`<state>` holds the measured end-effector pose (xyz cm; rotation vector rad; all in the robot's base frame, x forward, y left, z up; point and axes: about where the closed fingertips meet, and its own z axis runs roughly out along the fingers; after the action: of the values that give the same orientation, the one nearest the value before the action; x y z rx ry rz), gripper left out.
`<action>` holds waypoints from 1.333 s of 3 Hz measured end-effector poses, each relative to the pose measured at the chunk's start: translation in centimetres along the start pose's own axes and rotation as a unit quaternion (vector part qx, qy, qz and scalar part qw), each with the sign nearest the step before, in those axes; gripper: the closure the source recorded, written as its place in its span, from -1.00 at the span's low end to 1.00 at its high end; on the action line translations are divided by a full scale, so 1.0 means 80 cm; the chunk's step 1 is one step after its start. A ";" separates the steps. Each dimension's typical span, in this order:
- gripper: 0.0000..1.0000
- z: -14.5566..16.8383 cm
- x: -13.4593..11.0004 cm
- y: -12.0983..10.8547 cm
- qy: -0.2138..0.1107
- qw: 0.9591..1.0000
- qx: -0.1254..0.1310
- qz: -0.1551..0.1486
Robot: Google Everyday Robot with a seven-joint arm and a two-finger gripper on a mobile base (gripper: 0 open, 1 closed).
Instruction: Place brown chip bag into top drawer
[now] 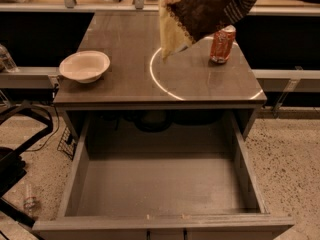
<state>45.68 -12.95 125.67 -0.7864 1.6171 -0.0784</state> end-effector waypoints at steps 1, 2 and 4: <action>0.79 0.000 0.000 0.000 0.000 1.000 0.000 0.000; 0.79 0.000 0.000 0.000 0.000 1.000 0.000 0.000; 0.79 0.000 0.000 0.000 0.000 1.000 0.000 0.000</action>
Offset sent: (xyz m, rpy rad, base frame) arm 0.0000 0.0000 0.0000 0.0000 0.0000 0.0000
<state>45.68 -12.95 125.67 -0.7864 1.6171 -0.0784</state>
